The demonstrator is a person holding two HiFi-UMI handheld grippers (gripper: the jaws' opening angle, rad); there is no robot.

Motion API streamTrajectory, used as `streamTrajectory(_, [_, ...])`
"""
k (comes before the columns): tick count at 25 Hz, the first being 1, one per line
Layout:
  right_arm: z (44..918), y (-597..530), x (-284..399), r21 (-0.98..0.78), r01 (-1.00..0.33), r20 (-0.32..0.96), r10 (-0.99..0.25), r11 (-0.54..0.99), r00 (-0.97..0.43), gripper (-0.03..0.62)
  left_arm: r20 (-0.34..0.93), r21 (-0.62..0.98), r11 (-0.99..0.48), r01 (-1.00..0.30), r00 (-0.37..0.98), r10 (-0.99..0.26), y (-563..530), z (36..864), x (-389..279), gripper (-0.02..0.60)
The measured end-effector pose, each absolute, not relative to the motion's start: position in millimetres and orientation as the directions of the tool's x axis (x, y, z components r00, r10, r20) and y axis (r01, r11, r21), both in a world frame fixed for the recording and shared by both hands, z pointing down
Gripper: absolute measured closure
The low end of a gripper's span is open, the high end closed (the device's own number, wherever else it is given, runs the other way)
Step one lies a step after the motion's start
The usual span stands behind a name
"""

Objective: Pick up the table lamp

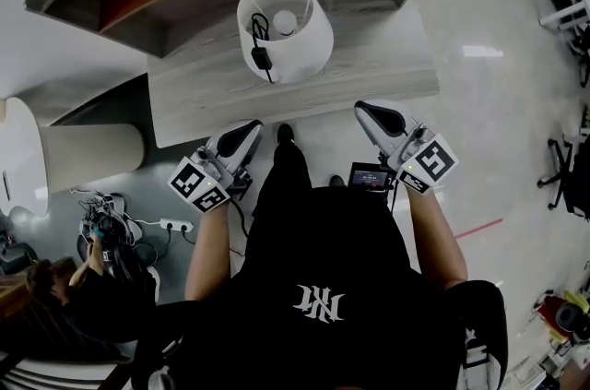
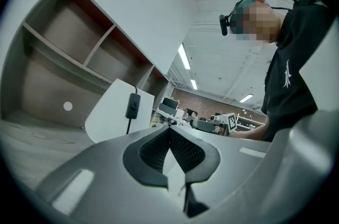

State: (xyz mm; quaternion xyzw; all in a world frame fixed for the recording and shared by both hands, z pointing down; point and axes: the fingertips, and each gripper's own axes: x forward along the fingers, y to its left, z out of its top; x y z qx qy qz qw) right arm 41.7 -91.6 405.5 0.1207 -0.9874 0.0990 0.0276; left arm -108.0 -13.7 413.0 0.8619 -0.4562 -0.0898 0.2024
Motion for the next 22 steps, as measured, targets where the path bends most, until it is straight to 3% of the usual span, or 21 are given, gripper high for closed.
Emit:
streamTrajectory(9, [389.2,-161.8,-25.9,-0.234,-0.351,0.099,-0.337,0.906,-0.936,0.592,-0.001,0.469,-0.547,-0.694,0.619,-0.785,-90.7,408.2,-197.4,0.580])
streamTrajectory(22, [388.0,-230.1,-22.6,-0.422,-0.524,0.091,-0.540,0.740,-0.837,0.592,-0.016,0.608,-0.543,-0.579,0.675,-0.738,-151.6,449.4,-237.9,0.580])
